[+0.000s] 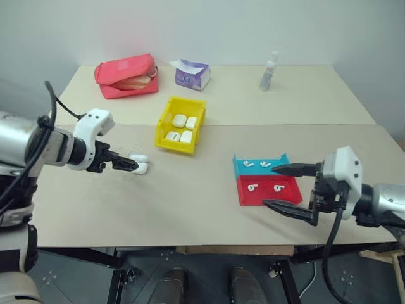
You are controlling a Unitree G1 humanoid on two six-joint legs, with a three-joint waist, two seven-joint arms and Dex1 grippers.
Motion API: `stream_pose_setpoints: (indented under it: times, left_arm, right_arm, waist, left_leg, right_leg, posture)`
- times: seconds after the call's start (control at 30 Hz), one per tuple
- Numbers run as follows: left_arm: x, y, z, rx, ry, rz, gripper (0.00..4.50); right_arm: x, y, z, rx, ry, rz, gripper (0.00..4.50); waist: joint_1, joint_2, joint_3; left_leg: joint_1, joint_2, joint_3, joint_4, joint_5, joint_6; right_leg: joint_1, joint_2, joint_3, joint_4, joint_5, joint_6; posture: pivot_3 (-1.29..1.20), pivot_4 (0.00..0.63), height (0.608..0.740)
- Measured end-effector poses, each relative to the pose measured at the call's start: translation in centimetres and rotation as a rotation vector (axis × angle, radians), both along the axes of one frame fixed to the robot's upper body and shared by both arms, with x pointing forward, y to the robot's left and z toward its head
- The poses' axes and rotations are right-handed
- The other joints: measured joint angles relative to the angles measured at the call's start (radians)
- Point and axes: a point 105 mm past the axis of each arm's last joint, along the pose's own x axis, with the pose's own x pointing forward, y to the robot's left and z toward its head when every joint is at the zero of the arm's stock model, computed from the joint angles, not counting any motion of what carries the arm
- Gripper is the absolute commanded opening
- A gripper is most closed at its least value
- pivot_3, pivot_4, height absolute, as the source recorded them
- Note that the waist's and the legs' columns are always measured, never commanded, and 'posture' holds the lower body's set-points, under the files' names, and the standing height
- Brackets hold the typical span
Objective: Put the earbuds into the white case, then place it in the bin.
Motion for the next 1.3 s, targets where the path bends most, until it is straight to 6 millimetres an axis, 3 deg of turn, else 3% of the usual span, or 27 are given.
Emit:
stream_pose_setpoints:
  times: [0.17,0.3,0.4,0.53,0.97,1.13,1.3]
  left_arm:
    - [1.0,0.7,0.1,0.078,0.038,0.064,4.50]
    - [1.5,0.0,0.2,0.145,0.047,0.048,4.50]
    - [2.5,-1.8,-1.2,0.155,0.097,0.020,4.50]
    - [3.4,-2.7,-3.2,0.163,0.163,0.060,4.50]
    - [5.3,-2.9,-5.0,0.247,0.194,0.203,4.50]
    - [5.5,-4.0,-5.5,0.217,0.209,0.196,4.50]
    - [5.9,-4.1,-5.8,0.188,0.203,0.228,3.31]
  right_arm:
    - [0.0,1.2,-0.8,0.044,0.005,0.006,4.47]
    - [0.2,1.8,-0.9,0.060,-0.012,-0.003,4.47]
    - [0.3,2.2,-0.8,0.077,-0.029,-0.007,4.47]
    - [0.1,2.6,-0.9,0.080,-0.033,-0.005,4.47]
    - [-0.4,3.1,-1.1,0.102,-0.038,-0.036,4.47]
    - [-0.4,3.1,-1.3,0.110,-0.034,-0.049,4.47]
    - [-0.4,3.0,-1.3,0.110,-0.032,-0.051,4.50]
  waist:
    - [0.003,0.000,0.000]
    - [0.004,0.000,0.000]
    - [0.010,0.000,0.000]
    - [0.004,0.000,0.000]
    - [0.003,-0.001,0.000]
    - [0.004,-0.001,0.000]
    - [0.003,-0.001,-0.001]
  left_leg:
    - [0.000,0.000,0.000,0.001,0.000,0.000]
    - [-0.001,-0.001,0.000,0.001,0.000,0.000]
    - [-0.001,-0.001,0.000,0.001,0.000,-0.001]
    - [-0.002,-0.001,0.000,0.001,0.000,-0.001]
    - [-0.004,-0.002,0.000,0.003,0.001,-0.002]
    - [-0.004,-0.002,0.000,0.003,0.001,-0.002]
    - [-0.003,-0.001,0.001,0.003,0.001,-0.002]
  right_leg:
    - [-0.001,0.000,0.001,0.000,0.000,0.000]
    - [-0.001,-0.001,0.001,0.000,0.000,0.000]
    - [-0.001,-0.001,0.001,0.001,0.000,0.000]
    - [-0.002,0.000,0.001,0.001,0.000,0.000]
    - [-0.003,0.000,0.001,0.003,0.000,0.000]
    - [-0.003,-0.001,0.001,0.003,0.000,0.000]
    - [-0.003,0.000,0.001,0.004,0.000,0.000]
  posture:
    - [0.00,0.150,0.740]
    - [0.00,0.150,0.740]
    - [0.00,0.150,0.740]
    - [0.00,0.150,0.740]
    - [0.00,0.150,0.740]
    - [0.00,0.150,0.740]
    - [0.00,0.150,0.740]
